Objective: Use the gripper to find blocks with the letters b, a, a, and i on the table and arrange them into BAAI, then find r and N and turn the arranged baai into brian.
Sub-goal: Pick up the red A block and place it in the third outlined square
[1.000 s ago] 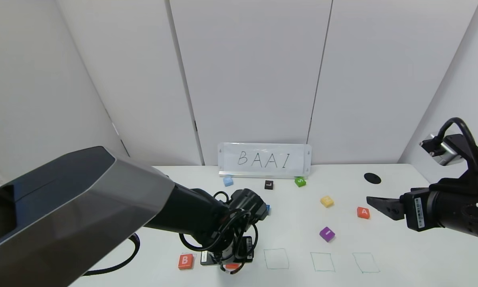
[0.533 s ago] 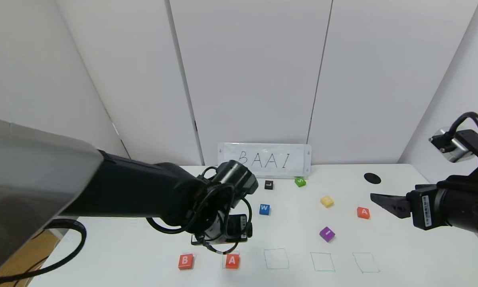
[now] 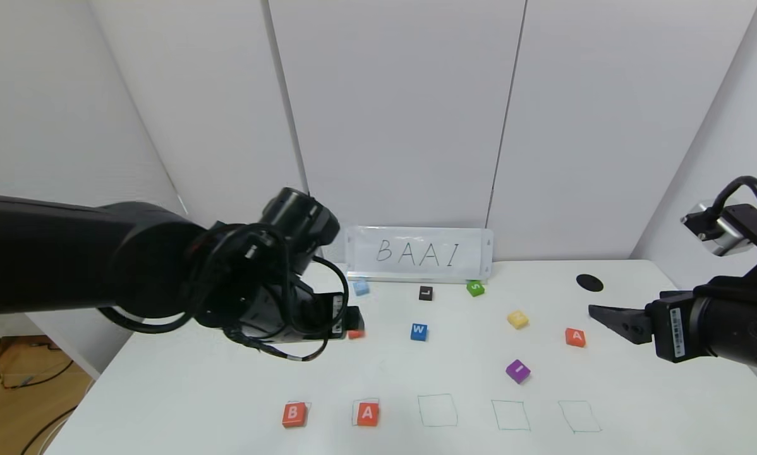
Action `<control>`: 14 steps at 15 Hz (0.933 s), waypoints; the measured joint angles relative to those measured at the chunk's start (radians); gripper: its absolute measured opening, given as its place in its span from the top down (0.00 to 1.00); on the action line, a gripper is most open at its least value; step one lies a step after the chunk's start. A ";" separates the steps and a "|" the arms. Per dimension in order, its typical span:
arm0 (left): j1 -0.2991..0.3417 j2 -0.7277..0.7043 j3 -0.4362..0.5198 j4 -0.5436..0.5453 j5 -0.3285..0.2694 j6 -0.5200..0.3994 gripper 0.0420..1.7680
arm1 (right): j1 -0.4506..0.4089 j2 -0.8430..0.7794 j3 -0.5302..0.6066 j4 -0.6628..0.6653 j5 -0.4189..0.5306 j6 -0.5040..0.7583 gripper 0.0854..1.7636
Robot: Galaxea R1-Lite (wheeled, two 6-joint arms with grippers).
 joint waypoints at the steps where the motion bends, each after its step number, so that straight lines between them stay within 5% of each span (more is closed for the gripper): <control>1: 0.024 -0.034 0.010 -0.001 -0.012 0.038 0.05 | 0.000 0.003 0.001 -0.001 0.000 -0.001 0.03; 4: 0.074 -0.144 0.043 0.001 -0.056 0.114 0.05 | -0.001 0.013 0.003 -0.002 -0.001 -0.006 0.03; 14: 0.179 -0.339 0.171 -0.003 -0.054 0.289 0.04 | -0.019 0.052 0.001 -0.003 0.005 -0.007 0.03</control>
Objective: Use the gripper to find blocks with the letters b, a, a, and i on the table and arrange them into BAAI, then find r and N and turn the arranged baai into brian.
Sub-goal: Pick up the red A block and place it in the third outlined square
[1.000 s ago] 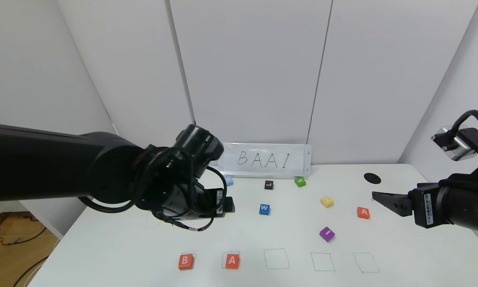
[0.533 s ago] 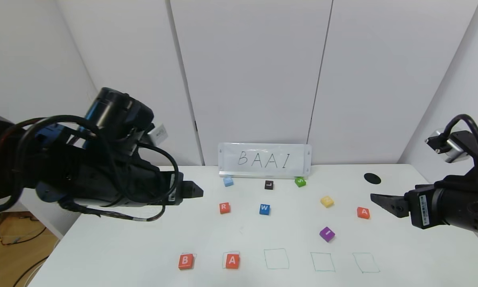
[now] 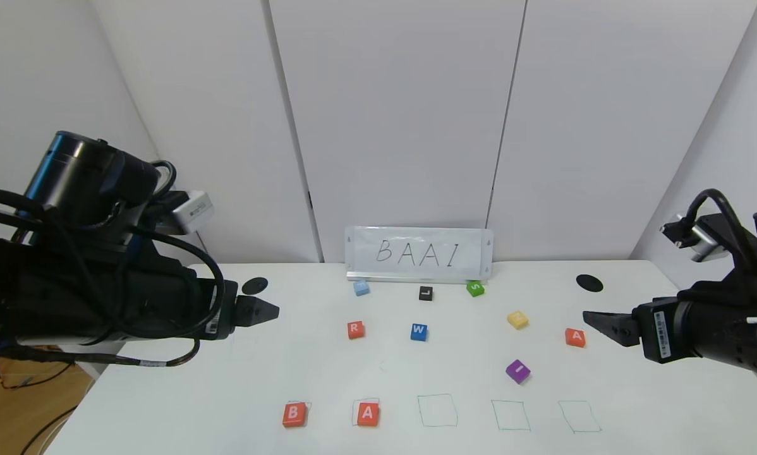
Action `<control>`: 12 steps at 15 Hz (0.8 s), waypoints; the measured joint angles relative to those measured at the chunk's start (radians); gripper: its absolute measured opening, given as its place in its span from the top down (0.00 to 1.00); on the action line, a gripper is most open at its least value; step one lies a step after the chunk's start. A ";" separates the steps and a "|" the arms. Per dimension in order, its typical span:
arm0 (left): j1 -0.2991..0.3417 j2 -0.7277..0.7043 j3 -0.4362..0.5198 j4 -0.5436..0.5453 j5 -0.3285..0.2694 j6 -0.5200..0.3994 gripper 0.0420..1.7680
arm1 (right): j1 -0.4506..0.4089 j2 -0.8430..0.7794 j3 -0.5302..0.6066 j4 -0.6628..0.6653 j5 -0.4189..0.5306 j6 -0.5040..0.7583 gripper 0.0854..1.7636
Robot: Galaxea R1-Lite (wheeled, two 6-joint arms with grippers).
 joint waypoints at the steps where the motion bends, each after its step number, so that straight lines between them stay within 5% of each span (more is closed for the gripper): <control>1: 0.001 -0.005 0.001 0.000 0.000 0.000 0.04 | 0.001 0.002 0.001 0.000 0.000 0.000 0.03; 5: 0.010 -0.010 0.001 -0.008 -0.003 0.016 0.03 | -0.006 0.010 -0.004 0.008 -0.006 0.000 0.03; 8: 0.133 0.004 0.002 -0.055 -0.020 0.087 0.03 | -0.095 0.105 -0.069 0.069 -0.024 0.004 0.03; 12: 0.187 0.011 0.002 -0.064 -0.024 0.096 0.03 | -0.211 0.238 -0.170 0.166 -0.033 0.038 0.03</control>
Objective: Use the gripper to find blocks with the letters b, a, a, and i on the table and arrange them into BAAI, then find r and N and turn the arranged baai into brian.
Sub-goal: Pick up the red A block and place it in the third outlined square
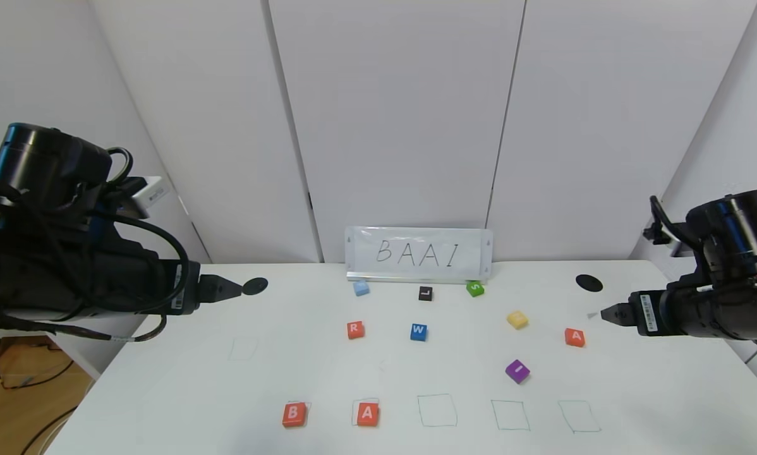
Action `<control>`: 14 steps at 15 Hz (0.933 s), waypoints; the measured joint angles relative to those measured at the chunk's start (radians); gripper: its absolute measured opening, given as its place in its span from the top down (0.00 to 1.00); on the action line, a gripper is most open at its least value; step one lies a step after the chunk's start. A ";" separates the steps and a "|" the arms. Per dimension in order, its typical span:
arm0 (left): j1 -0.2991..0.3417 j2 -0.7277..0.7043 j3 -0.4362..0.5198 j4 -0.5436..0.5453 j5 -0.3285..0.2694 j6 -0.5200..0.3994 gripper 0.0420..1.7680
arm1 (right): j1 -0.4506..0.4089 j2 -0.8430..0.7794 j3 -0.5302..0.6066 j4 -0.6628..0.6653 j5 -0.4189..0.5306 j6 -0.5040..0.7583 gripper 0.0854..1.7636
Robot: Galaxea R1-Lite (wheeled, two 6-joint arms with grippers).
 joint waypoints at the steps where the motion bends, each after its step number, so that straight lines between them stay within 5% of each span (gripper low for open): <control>1: 0.003 0.000 0.000 0.000 0.000 0.001 0.03 | -0.007 0.021 -0.011 0.005 0.000 0.008 0.03; 14: 0.004 -0.020 0.008 -0.006 -0.001 0.011 0.03 | -0.062 0.275 -0.167 0.016 0.054 0.124 0.03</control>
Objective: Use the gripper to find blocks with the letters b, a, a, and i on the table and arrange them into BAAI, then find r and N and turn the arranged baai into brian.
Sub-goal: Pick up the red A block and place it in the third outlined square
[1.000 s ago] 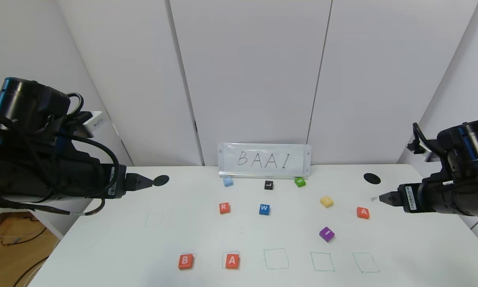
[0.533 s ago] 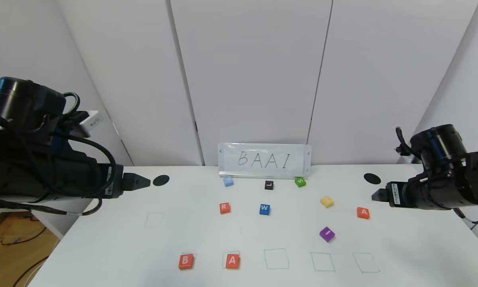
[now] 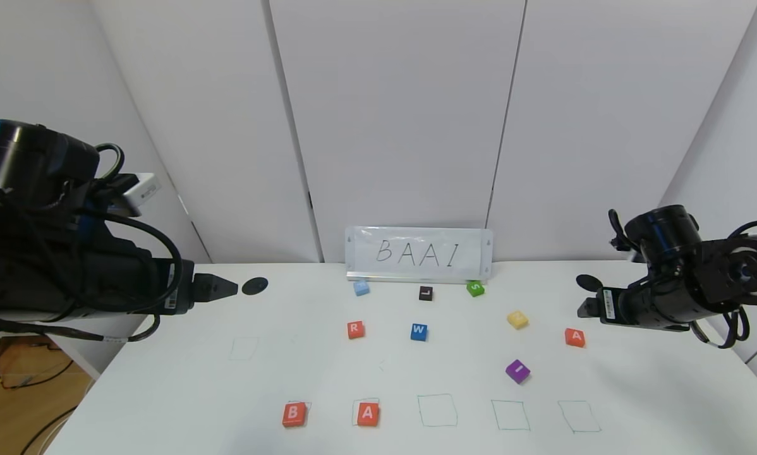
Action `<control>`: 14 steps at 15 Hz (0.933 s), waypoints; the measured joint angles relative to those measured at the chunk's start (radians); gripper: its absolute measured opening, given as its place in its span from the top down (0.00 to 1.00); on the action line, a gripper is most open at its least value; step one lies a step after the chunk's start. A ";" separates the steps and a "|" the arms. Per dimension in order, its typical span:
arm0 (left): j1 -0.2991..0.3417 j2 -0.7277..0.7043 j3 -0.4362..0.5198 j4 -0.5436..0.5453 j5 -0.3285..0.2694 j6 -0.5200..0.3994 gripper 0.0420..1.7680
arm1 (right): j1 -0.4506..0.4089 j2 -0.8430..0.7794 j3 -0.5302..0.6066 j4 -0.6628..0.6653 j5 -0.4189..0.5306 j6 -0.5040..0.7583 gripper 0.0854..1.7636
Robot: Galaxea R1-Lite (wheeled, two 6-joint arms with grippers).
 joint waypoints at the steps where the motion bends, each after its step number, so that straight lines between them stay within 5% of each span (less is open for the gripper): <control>1: 0.001 0.000 0.000 0.000 0.000 0.001 0.03 | -0.005 0.016 -0.011 0.000 0.034 0.000 0.03; 14: 0.001 0.009 0.013 -0.020 0.000 0.014 0.03 | -0.032 0.239 -0.114 -0.042 0.051 0.012 0.03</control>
